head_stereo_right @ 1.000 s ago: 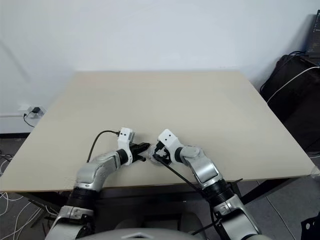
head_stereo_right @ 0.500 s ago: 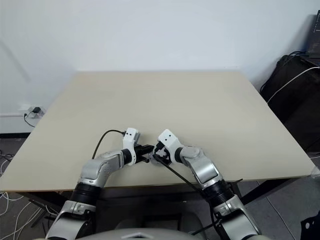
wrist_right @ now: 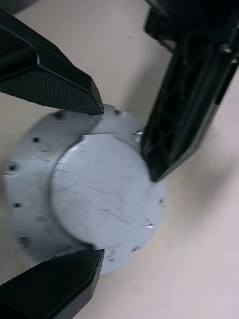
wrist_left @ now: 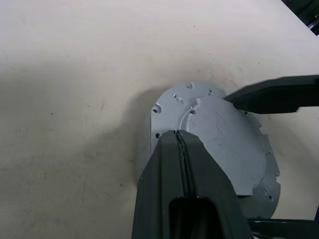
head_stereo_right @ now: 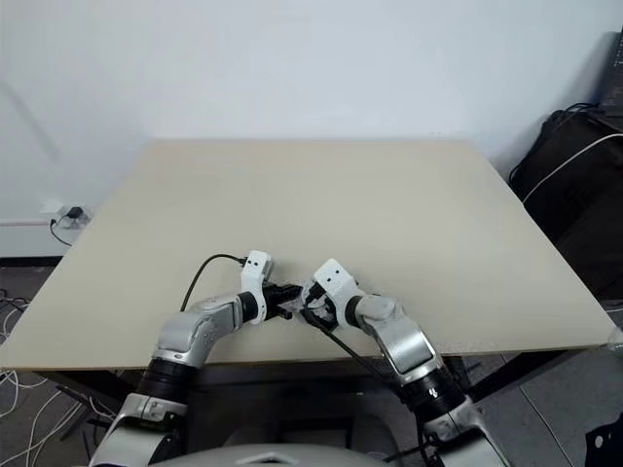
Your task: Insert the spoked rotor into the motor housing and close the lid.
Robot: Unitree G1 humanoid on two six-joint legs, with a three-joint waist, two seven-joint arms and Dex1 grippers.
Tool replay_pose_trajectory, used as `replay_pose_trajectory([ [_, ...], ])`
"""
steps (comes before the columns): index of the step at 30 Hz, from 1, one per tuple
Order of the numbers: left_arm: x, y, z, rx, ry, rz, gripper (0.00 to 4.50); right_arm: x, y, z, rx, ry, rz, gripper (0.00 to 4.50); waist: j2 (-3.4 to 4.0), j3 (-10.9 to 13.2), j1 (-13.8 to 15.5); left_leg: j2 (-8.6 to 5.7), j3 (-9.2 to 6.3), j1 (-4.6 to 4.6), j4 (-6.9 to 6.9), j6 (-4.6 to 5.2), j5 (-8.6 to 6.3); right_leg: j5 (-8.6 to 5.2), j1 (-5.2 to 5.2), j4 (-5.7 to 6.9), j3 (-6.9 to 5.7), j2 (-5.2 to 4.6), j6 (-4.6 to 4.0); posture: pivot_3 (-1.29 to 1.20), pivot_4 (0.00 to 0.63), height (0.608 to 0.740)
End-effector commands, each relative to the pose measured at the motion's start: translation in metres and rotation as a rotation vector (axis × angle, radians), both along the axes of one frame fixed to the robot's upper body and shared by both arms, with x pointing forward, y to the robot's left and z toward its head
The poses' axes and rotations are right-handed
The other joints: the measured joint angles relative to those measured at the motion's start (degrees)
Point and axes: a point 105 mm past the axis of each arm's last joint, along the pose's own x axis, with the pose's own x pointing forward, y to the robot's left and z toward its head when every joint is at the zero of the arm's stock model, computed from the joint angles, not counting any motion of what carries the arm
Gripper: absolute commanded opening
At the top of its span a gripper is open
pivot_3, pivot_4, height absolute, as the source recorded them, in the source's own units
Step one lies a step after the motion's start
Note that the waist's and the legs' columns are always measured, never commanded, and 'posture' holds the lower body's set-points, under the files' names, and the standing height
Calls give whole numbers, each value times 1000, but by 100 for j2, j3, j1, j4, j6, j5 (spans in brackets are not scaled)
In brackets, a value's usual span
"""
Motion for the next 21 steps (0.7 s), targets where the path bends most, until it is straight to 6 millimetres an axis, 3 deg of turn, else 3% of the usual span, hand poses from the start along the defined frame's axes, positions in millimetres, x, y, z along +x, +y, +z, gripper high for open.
replay_pose_trajectory([
  [1,-5,-5,-3,8,12,-20,0,-3,-13,8,-12,-31,-35,4467,-1,1,5,0,1,0,0,1,-1,0,0,0,1,-1,-1,0,0,740],
  [6,-7,-6,-4,8,16,-25,0,-9,-22,23,37,-73,-72,4467,-6,4,12,0,-1,0,1,3,-1,-1,-2,2,0,-1,0,0,0,740],
  [10,-7,-7,-5,7,16,-30,0,-2,-26,33,246,12,-235,4467,-8,6,12,0,-1,0,1,2,-1,-1,-2,3,0,0,0,0,0,740],
  [16,-6,-7,-5,9,13,-35,0,13,-34,27,471,181,-460,4467,-8,6,31,0,-1,-3,1,4,-2,1,-4,3,0,-1,0,0,0,740],
  [21,-6,-5,-5,13,12,-28,0,19,-32,19,589,306,-534,4467,0,7,27,1,-1,-3,1,4,-2,1,-5,4,-1,-1,0,0,0,740],
])
